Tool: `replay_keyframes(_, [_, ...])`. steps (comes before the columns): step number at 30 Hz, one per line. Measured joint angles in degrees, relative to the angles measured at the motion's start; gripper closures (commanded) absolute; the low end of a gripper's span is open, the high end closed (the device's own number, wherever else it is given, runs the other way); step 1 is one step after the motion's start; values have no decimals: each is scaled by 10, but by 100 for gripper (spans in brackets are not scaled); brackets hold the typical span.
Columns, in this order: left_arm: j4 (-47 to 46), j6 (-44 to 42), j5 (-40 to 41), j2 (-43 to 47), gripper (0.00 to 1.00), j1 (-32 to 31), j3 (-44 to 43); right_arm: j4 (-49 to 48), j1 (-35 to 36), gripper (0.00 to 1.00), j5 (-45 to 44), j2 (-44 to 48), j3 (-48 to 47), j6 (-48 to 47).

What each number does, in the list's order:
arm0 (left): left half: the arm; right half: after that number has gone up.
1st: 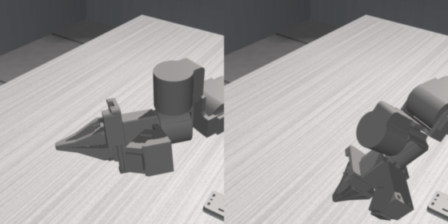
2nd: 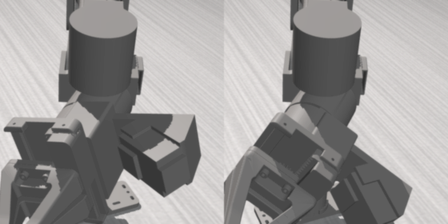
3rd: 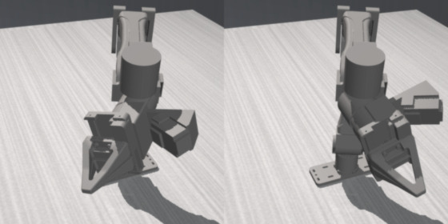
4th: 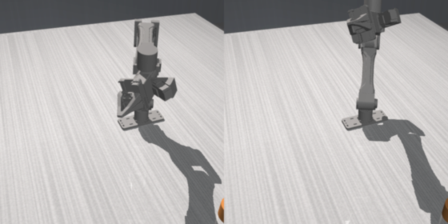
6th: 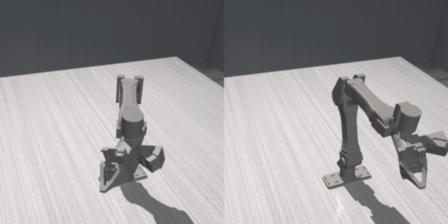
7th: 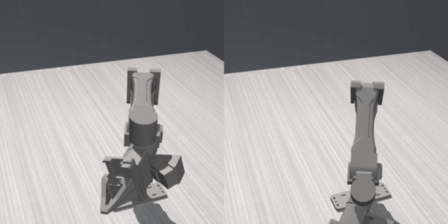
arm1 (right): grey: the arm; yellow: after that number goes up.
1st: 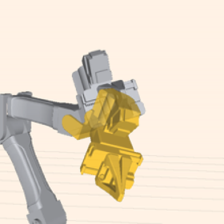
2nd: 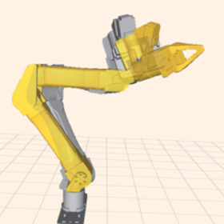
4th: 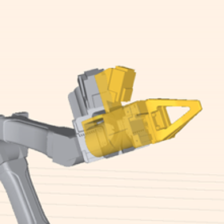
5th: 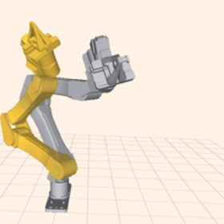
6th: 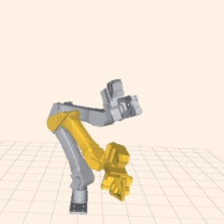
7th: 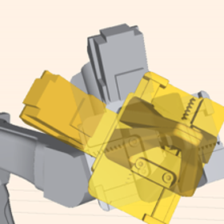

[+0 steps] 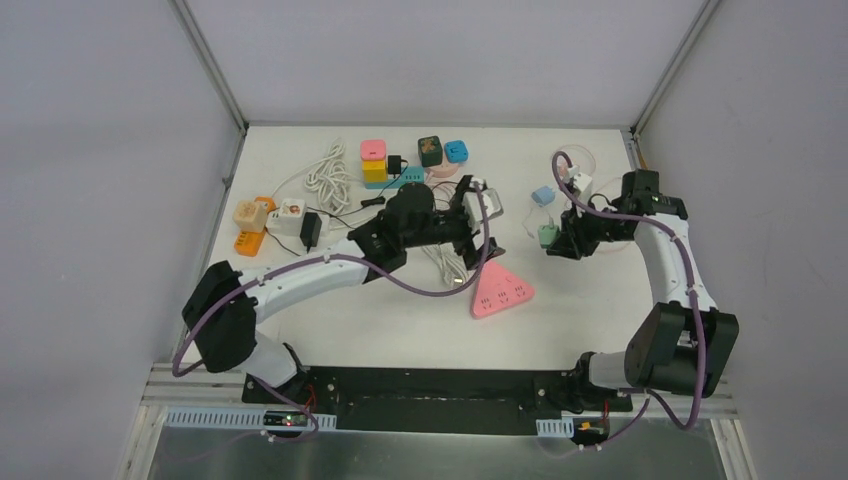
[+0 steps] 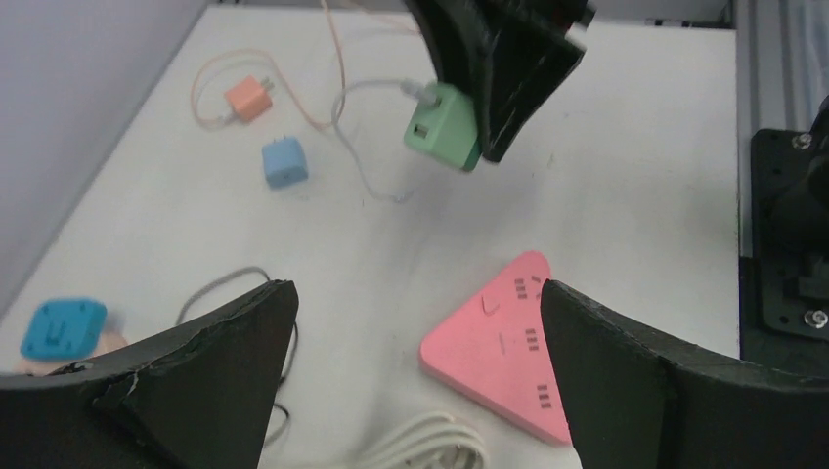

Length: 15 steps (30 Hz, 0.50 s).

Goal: Pull the plug off the socket
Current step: Place the plug at the center of the board.

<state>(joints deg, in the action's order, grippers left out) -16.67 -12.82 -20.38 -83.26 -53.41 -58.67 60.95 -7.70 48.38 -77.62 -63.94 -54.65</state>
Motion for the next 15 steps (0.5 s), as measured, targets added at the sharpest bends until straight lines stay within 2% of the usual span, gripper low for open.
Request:
replay_keyframes(3, [48, -14, -56, -45, 1, 0, -107, -28, -18, 100, -14, 0, 0, 32])
replay_keyframes(5, [54, -23, -89, -59, 1, 0, -148, -40, -26, 100, -19, 0, 0, 45])
replay_keyframes(9, [55, -64, -142, -63, 1, -11, -165, -62, -36, 100, -38, 0, 1, 68])
replay_keyframes(15, [44, -88, -176, -61, 1, -28, -151, -85, -37, 100, -59, 0, 6, 84])
